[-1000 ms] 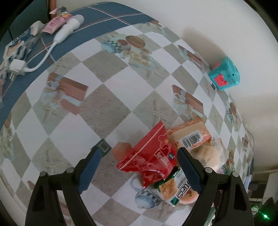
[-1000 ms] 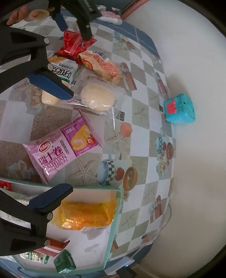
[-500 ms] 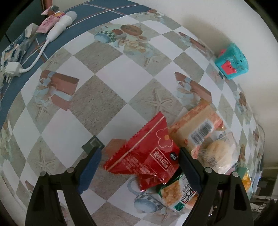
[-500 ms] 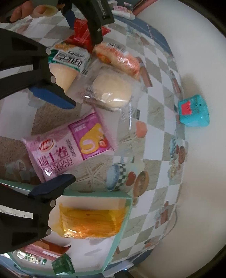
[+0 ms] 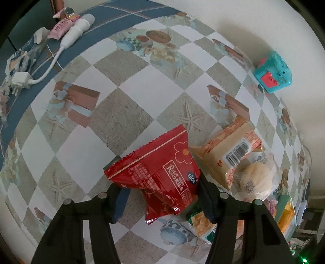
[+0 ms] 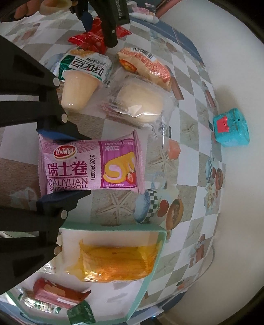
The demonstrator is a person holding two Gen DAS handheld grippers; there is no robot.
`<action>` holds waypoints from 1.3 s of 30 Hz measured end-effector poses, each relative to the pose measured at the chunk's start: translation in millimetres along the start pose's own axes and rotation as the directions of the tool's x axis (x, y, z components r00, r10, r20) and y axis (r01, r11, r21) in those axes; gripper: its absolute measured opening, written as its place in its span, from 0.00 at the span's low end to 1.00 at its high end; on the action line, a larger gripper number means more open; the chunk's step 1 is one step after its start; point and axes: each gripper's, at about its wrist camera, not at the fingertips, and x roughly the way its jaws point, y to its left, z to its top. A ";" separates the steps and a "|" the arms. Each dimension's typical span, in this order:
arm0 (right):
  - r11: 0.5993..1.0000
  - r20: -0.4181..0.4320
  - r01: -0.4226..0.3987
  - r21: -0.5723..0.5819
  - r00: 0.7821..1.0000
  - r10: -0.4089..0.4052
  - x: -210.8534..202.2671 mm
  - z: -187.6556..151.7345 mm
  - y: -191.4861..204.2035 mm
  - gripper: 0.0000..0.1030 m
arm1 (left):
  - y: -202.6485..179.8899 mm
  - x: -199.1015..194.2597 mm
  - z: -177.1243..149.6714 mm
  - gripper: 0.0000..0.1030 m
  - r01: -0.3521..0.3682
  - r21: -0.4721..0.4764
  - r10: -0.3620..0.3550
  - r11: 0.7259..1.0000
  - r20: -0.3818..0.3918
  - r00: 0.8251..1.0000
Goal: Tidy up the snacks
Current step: 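Grasp the red Rice Kiss bag with the left tool while the right tool grasps the pink roll pack, then carry the red Rice Kiss bag and pink roll pack over the tray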
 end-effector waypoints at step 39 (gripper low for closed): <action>0.915 0.116 0.082 0.395 0.984 -0.138 -122.7 -30.2 -118.8 0.42 | -70.5 -123.4 -74.7 0.60 0.097 0.218 -0.140 0.971 0.190 0.972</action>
